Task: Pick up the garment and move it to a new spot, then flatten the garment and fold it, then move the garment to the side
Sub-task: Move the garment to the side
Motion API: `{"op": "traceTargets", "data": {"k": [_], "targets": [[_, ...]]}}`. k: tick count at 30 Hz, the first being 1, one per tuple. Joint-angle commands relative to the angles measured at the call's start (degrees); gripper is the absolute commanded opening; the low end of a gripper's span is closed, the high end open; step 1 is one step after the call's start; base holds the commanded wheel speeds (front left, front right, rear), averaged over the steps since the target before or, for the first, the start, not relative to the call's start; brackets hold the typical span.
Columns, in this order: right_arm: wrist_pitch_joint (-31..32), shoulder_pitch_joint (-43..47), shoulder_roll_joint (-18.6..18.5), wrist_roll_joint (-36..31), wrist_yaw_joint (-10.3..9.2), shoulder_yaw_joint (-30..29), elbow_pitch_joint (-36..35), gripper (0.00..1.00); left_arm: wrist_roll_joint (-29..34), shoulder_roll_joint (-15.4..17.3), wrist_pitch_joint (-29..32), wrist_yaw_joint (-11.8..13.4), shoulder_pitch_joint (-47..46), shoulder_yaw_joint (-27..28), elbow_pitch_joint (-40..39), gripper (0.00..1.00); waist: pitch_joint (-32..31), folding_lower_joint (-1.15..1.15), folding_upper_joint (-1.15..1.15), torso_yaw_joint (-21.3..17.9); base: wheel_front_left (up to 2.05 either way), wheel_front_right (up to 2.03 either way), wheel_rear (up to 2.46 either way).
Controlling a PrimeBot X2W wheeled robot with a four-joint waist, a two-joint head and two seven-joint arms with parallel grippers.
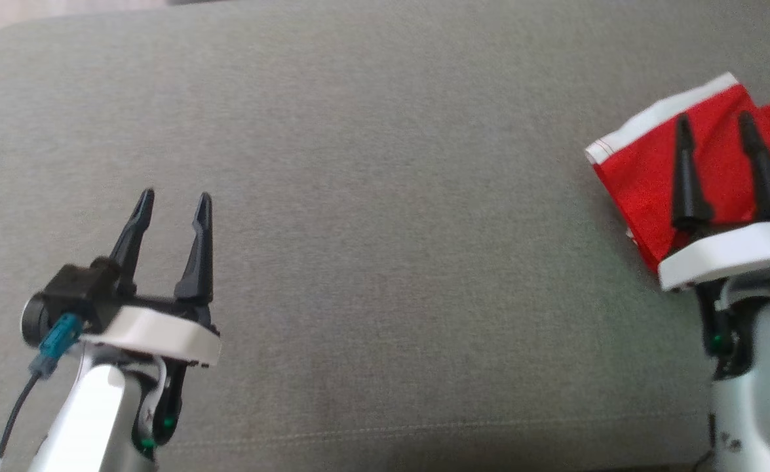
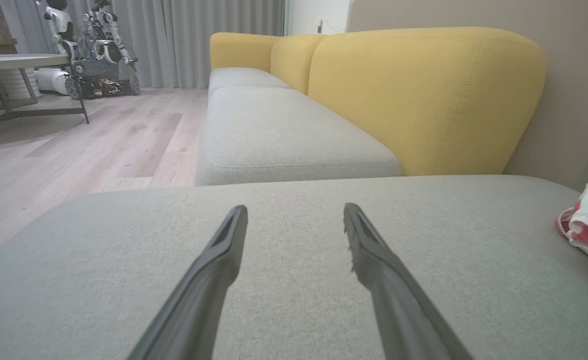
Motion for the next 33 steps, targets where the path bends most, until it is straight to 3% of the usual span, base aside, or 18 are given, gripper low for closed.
{"op": "traceTargets", "data": {"k": [1,11,33], "targets": [[-1.49,-0.13,0.49,-0.32,-0.05,2.74,-3.12,1.00,-0.72,1.70,-0.50,0.58,-0.39,2.77,-1.59,1.00,-1.64,0.00,0.00,1.78,0.00,0.00,0.00],[-4.79,4.52,0.95,-0.03,-0.05,8.88,0.02,1.00,-0.67,3.07,0.03,1.13,3.70,2.27,-2.57,1.00,-5.86,0.00,0.00,4.85,0.00,0.00,0.00],[-3.45,15.02,0.97,-0.15,-0.05,6.29,-1.22,1.00,0.56,4.09,1.30,3.50,11.47,-0.39,-4.22,1.00,-14.02,0.00,0.00,5.45,0.00,0.00,0.00]]}}
